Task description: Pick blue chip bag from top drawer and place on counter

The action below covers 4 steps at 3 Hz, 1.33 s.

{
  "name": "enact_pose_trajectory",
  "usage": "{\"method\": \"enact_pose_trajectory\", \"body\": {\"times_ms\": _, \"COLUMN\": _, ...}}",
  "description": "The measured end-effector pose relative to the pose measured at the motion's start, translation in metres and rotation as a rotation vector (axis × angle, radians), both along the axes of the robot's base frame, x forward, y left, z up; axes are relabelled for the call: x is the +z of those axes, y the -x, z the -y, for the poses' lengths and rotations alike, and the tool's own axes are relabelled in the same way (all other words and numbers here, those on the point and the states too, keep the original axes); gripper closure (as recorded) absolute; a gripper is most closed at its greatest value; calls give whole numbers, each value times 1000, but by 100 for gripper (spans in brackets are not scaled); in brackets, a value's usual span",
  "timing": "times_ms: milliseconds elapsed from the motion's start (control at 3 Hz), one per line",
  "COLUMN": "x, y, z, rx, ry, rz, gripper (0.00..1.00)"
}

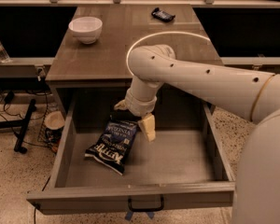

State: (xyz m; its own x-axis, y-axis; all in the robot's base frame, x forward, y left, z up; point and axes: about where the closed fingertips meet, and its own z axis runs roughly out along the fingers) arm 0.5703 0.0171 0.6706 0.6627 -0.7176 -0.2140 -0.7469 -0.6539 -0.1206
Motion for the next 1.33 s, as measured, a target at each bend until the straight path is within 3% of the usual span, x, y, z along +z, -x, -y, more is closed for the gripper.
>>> {"method": "enact_pose_trajectory", "body": {"times_ms": 333, "x": -40, "y": 22, "z": -13, "rx": 39, "ry": -39, "rz": -91, "gripper": 3}}
{"method": "enact_pose_trajectory", "body": {"times_ms": 667, "x": -54, "y": 32, "z": -26, "rx": 53, "ry": -79, "rz": -123, "gripper": 25}}
{"method": "enact_pose_trajectory", "body": {"times_ms": 1000, "x": -53, "y": 35, "z": -37, "rx": 60, "ry": -107, "rz": -122, "gripper": 48}}
{"method": "enact_pose_trajectory", "body": {"times_ms": 1333, "x": -32, "y": 32, "z": -41, "rx": 33, "ry": -133, "rz": -85, "gripper": 80}}
